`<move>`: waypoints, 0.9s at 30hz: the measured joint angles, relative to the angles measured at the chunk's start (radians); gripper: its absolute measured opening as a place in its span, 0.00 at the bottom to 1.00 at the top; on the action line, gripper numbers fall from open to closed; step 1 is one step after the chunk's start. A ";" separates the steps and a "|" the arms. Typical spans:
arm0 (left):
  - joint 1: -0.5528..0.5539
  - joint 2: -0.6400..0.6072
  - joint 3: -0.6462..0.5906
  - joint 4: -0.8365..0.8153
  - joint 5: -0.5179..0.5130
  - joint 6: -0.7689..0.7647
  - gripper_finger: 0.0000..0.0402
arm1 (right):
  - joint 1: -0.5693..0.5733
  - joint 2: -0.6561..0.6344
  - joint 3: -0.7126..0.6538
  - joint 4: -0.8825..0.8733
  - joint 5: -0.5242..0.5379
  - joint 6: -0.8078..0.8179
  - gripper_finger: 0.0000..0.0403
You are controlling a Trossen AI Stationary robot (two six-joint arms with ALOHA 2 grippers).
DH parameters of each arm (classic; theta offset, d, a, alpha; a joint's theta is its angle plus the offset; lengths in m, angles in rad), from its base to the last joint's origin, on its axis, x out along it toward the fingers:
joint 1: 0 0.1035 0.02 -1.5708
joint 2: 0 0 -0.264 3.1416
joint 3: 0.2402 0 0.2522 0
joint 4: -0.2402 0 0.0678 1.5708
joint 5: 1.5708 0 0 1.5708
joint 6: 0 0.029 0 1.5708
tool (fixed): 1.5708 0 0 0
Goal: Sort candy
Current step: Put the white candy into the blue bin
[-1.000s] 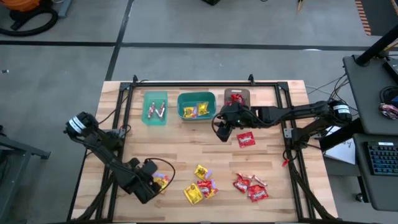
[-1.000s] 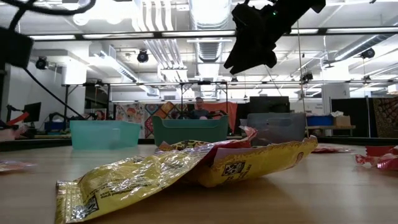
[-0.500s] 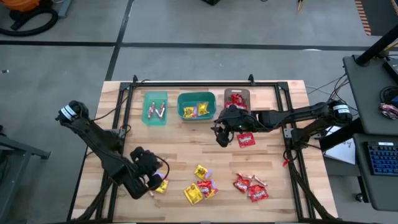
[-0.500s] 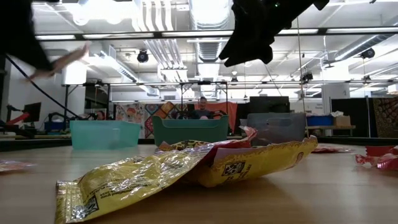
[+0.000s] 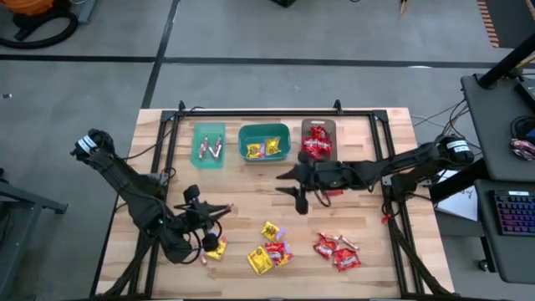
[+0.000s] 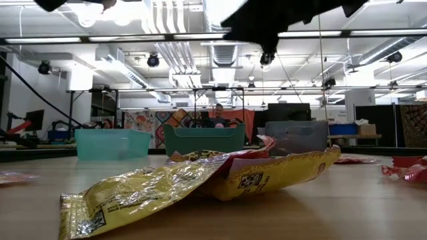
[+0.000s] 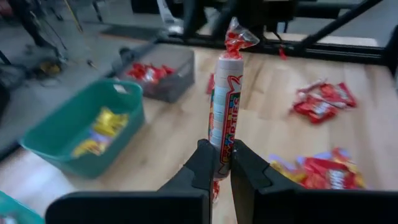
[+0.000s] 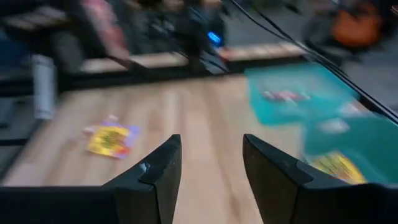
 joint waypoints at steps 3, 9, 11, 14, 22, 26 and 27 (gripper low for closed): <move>0.031 0.001 0.000 0.015 -0.003 0.075 0.01 | 0.024 0.000 -0.025 0.115 -0.062 -0.026 0.40; 0.159 -0.006 0.000 0.011 0.006 0.184 0.01 | 0.063 0.000 -0.032 0.154 -0.055 -0.045 0.40; 0.227 -0.020 0.000 -0.009 0.035 0.212 0.01 | 0.066 0.000 -0.032 0.152 -0.054 -0.035 0.40; 0.355 -0.037 0.001 -0.073 0.089 0.228 0.01 | 0.066 0.000 -0.032 0.151 -0.054 -0.008 0.40; 0.839 -0.058 -0.038 -0.289 0.276 0.246 0.01 | 0.066 0.000 -0.032 0.147 -0.053 0.020 0.39; 1.130 -0.053 -0.101 -0.253 0.465 0.345 0.01 | 0.066 0.000 -0.032 0.145 -0.053 0.041 0.39; 1.198 -0.053 -0.118 -0.224 0.524 0.367 0.01 | 0.066 0.000 -0.032 0.140 -0.053 0.046 0.39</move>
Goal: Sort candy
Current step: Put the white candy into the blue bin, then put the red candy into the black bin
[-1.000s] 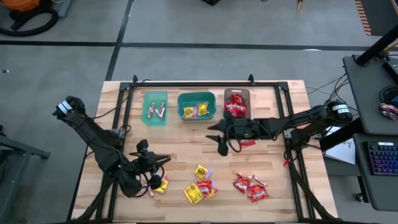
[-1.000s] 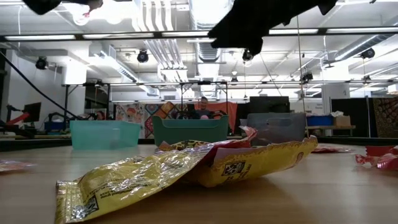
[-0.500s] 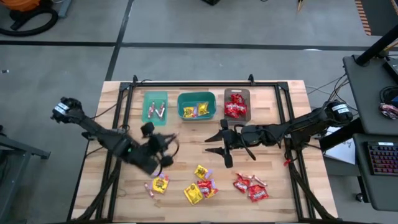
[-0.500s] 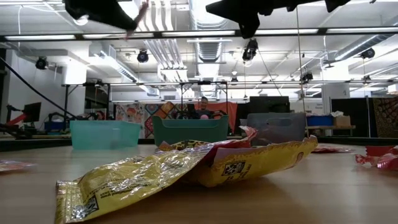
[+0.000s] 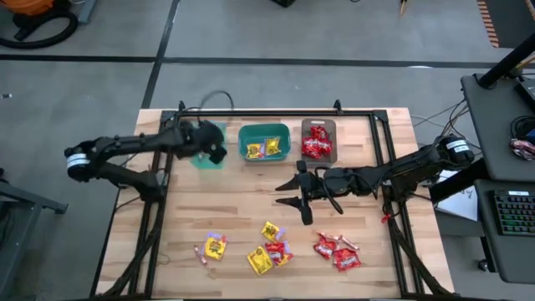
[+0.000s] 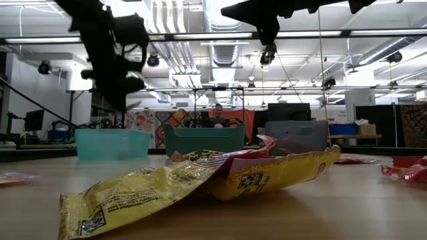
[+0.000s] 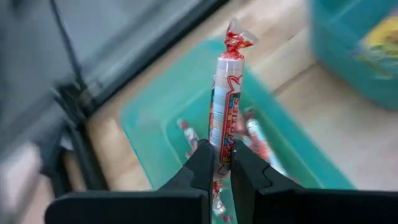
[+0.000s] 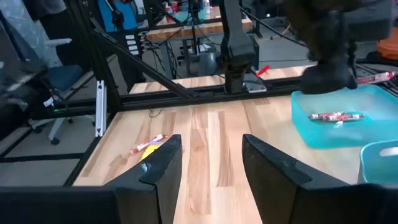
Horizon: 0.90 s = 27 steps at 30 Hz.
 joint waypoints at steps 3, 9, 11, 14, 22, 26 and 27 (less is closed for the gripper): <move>0.159 0.000 -0.043 0.067 0.138 0.041 0.02 | 0.006 0.000 0.000 -0.003 0.002 0.001 0.39; 0.275 0.011 -0.064 0.087 0.158 0.080 0.14 | 0.011 0.000 0.000 -0.003 0.001 0.008 0.39; 0.273 0.011 -0.064 0.096 0.158 0.097 0.19 | 0.011 0.000 0.000 -0.004 0.001 0.023 0.39; 0.262 0.011 -0.064 0.109 0.159 0.101 0.26 | 0.011 0.000 0.000 -0.006 0.001 0.037 0.39; 0.168 -0.015 -0.064 0.108 0.169 0.073 0.36 | 0.015 0.000 0.001 -0.037 0.001 0.128 0.39; 0.003 -0.059 -0.064 0.125 0.177 0.016 0.36 | 0.017 0.000 0.001 -0.089 0.000 0.231 0.39; -0.049 -0.072 -0.064 0.135 0.176 0.000 0.36 | 0.017 0.000 0.001 -0.108 -0.001 0.268 0.39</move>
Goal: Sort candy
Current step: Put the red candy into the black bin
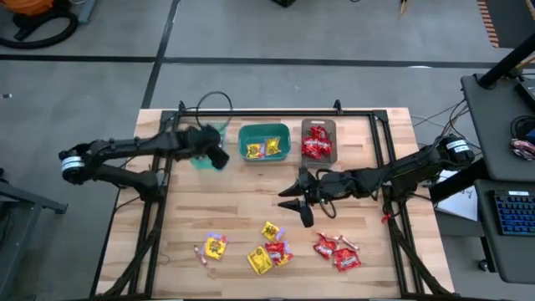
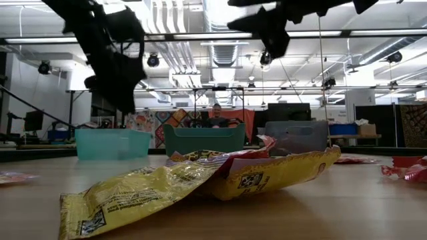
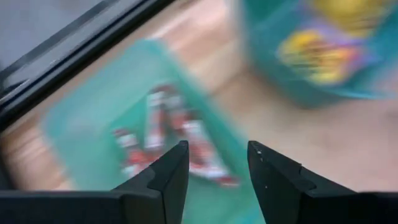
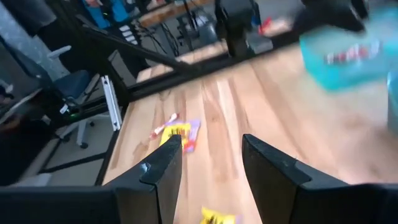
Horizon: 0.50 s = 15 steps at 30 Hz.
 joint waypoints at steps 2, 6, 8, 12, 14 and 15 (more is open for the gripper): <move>-0.114 -0.026 0.000 0.024 -0.022 -0.033 0.36 | 0.000 0.000 0.000 -0.041 0.000 0.086 0.39; -0.361 -0.057 0.000 0.083 -0.139 -0.089 0.35 | 0.000 0.000 0.000 -0.148 0.002 0.247 0.39; -0.481 -0.058 0.000 0.114 -0.203 -0.114 0.35 | 0.000 0.000 0.000 -0.216 0.002 0.318 0.39; -0.684 -0.042 0.000 0.181 -0.313 -0.144 0.35 | 0.000 0.000 0.000 -0.371 0.001 0.434 0.39; -0.761 -0.025 0.000 0.214 -0.342 -0.150 0.35 | 0.003 0.000 0.000 -0.439 0.002 0.484 0.39; -0.793 -0.018 0.000 0.231 -0.352 -0.152 0.35 | 0.004 0.000 0.000 -0.470 0.001 0.505 0.39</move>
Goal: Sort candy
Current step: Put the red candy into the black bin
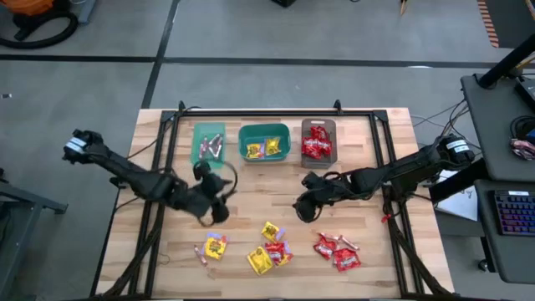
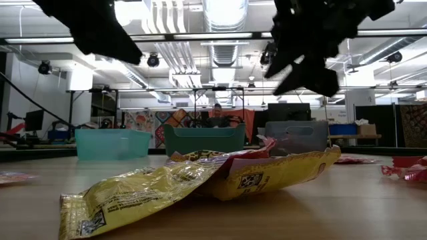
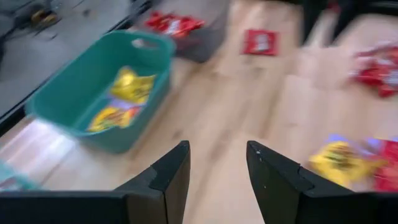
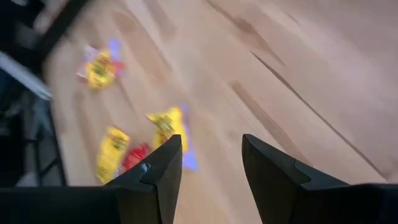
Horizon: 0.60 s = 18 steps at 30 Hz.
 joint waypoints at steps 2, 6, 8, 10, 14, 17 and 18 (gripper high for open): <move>-0.052 0.019 0.000 0.033 -0.014 -0.003 0.35 | 0.005 0.000 0.000 -0.055 -0.002 0.034 0.39; -0.100 0.050 0.000 0.059 -0.025 -0.025 0.35 | 0.026 0.000 0.032 -0.202 -0.003 0.097 0.39; -0.104 0.062 0.000 0.058 -0.025 -0.038 0.35 | 0.042 0.000 0.060 -0.283 -0.003 0.127 0.39; -0.104 0.074 0.000 0.059 -0.025 -0.041 0.35 | 0.059 0.000 0.088 -0.364 -0.002 0.151 0.39; -0.102 0.093 0.000 0.060 -0.037 -0.041 0.35 | 0.085 0.000 0.126 -0.493 -0.004 0.193 0.39; -0.102 0.100 0.000 0.062 -0.043 -0.042 0.35 | 0.109 0.000 0.131 -0.513 -0.026 0.194 0.39; -0.102 0.102 0.000 0.065 -0.043 -0.042 0.35 | 0.120 0.000 0.131 -0.511 -0.042 0.196 0.39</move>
